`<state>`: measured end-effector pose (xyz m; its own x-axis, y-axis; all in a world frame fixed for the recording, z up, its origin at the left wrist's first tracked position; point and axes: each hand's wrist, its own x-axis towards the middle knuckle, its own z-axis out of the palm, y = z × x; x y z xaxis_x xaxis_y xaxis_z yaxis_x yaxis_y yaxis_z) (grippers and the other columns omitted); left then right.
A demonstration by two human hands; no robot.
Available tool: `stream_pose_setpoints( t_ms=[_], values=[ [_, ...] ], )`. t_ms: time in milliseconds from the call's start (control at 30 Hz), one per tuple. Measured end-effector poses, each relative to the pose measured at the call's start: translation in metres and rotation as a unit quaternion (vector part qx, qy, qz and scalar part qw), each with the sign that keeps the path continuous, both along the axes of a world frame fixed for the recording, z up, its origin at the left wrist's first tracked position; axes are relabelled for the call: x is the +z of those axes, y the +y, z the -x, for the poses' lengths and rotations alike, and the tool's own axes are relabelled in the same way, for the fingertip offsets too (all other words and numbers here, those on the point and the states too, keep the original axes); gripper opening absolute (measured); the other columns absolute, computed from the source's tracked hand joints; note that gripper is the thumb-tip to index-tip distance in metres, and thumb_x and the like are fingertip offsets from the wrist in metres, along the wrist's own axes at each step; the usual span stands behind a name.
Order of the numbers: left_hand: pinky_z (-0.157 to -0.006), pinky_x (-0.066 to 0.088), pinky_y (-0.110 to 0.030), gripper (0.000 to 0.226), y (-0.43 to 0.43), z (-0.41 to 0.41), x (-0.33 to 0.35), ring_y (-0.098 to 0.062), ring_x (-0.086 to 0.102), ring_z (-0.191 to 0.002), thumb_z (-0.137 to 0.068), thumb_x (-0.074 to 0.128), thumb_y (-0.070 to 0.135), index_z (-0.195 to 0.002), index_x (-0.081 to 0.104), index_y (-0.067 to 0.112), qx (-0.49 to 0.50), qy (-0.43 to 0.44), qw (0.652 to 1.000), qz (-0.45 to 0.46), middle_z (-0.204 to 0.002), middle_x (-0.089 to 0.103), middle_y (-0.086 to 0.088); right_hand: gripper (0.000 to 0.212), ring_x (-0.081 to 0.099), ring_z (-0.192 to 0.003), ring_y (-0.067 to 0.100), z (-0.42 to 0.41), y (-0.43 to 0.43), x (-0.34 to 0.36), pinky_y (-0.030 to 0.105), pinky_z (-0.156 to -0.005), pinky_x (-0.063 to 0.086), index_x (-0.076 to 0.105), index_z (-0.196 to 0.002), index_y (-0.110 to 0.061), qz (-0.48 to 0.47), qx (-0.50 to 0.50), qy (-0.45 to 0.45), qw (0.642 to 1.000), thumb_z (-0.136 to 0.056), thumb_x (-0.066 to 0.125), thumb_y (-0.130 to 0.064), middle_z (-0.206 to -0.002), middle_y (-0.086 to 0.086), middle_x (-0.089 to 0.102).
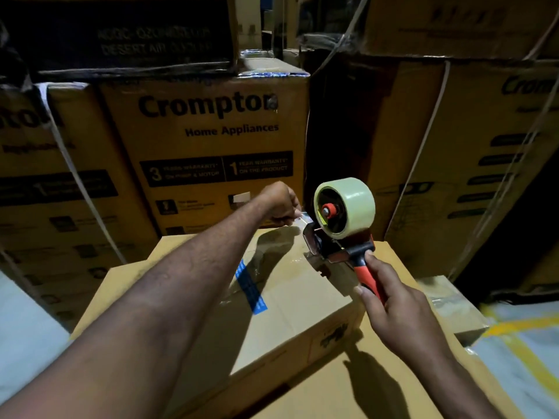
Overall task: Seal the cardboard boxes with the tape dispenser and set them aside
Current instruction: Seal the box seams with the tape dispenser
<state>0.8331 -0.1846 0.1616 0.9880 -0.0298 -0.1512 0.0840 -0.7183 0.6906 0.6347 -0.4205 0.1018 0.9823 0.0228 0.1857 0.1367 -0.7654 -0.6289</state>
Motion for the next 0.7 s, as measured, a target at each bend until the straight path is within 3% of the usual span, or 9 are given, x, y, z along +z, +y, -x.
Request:
stream_pose_setpoints(
  t_ms=[200, 267, 333, 433, 500, 600, 700],
  values=[
    [-0.043, 0.047, -0.015, 0.008, -0.001, -0.031, -0.029, -0.010, 0.067, -0.072, -0.098, 0.064, 0.010, -0.102, 0.070, 0.008, 0.043, -0.023, 0.999, 0.001, -0.093, 0.070, -0.006, 0.066, 0.060, -0.092, 0.016, -0.023, 0.017, 0.004, 0.032, -0.075, 0.054, 0.026, -0.153, -0.044, 0.023, -0.011, 0.008, 1.000, -0.096, 0.059, -0.045, -0.117, 0.001, 0.066],
    [-0.050, 0.053, -0.018, 0.006, -0.002, -0.039, -0.037, -0.011, 0.067, -0.076, -0.097, 0.064, 0.009, -0.099, 0.070, 0.010, 0.046, -0.041, 0.998, -0.025, -0.095, 0.069, -0.006, 0.067, 0.061, -0.095, 0.018, -0.029, 0.023, 0.005, 0.033, -0.077, 0.055, 0.024, -0.154, -0.043, 0.030, -0.010, 0.009, 0.999, -0.097, 0.058, -0.045, -0.120, 0.002, 0.066],
    [-0.071, 0.060, -0.026, 0.005, -0.002, -0.045, -0.045, -0.013, 0.068, -0.086, -0.095, 0.068, 0.013, -0.099, 0.070, 0.013, 0.033, -0.062, 0.995, -0.077, -0.097, 0.069, -0.003, 0.067, 0.062, -0.098, 0.020, -0.036, 0.026, 0.005, 0.034, -0.079, 0.055, 0.023, -0.154, -0.042, 0.031, -0.014, 0.011, 0.999, -0.097, 0.058, -0.045, -0.121, 0.003, 0.066],
    [-0.083, 0.059, -0.032, 0.006, 0.000, -0.050, -0.058, -0.013, 0.065, -0.093, -0.093, 0.071, 0.018, -0.099, 0.071, 0.016, 0.024, -0.075, 0.990, -0.115, -0.099, 0.068, 0.000, 0.067, 0.063, -0.098, 0.021, -0.041, 0.028, 0.001, 0.036, -0.079, 0.057, 0.024, -0.154, -0.042, 0.040, -0.017, 0.011, 0.999, -0.097, 0.057, -0.045, -0.121, 0.004, 0.067],
    [-0.083, 0.058, -0.032, 0.003, 0.002, -0.053, -0.065, -0.013, 0.065, -0.093, -0.094, 0.071, 0.017, -0.096, 0.073, 0.017, 0.026, -0.076, 0.991, -0.104, -0.099, 0.069, 0.001, 0.066, 0.062, -0.096, 0.020, -0.042, 0.029, -0.002, 0.035, -0.078, 0.056, 0.024, -0.154, -0.041, 0.041, -0.019, 0.014, 0.999, -0.097, 0.057, -0.045, -0.122, 0.004, 0.067],
    [-0.071, 0.053, -0.026, 0.006, 0.008, -0.057, -0.071, -0.012, 0.065, -0.090, -0.095, 0.070, 0.017, -0.094, 0.075, 0.016, 0.027, -0.073, 0.995, -0.061, -0.097, 0.071, 0.001, 0.065, 0.059, -0.093, 0.018, -0.044, 0.030, -0.005, 0.029, -0.074, 0.051, 0.026, -0.154, -0.040, 0.033, -0.018, 0.014, 0.999, -0.096, 0.057, -0.045, -0.121, 0.004, 0.067],
    [-0.066, 0.049, -0.022, 0.007, 0.014, -0.058, -0.075, -0.011, 0.065, -0.089, -0.096, 0.069, 0.020, -0.096, 0.075, 0.016, 0.035, -0.060, 0.998, -0.004, -0.098, 0.071, 0.002, 0.065, 0.063, -0.100, 0.021, -0.046, 0.031, -0.006, 0.028, -0.076, 0.049, 0.028, -0.154, -0.040, 0.036, -0.016, 0.012, 0.999, -0.096, 0.058, -0.043, -0.123, 0.004, 0.067]
  ],
)
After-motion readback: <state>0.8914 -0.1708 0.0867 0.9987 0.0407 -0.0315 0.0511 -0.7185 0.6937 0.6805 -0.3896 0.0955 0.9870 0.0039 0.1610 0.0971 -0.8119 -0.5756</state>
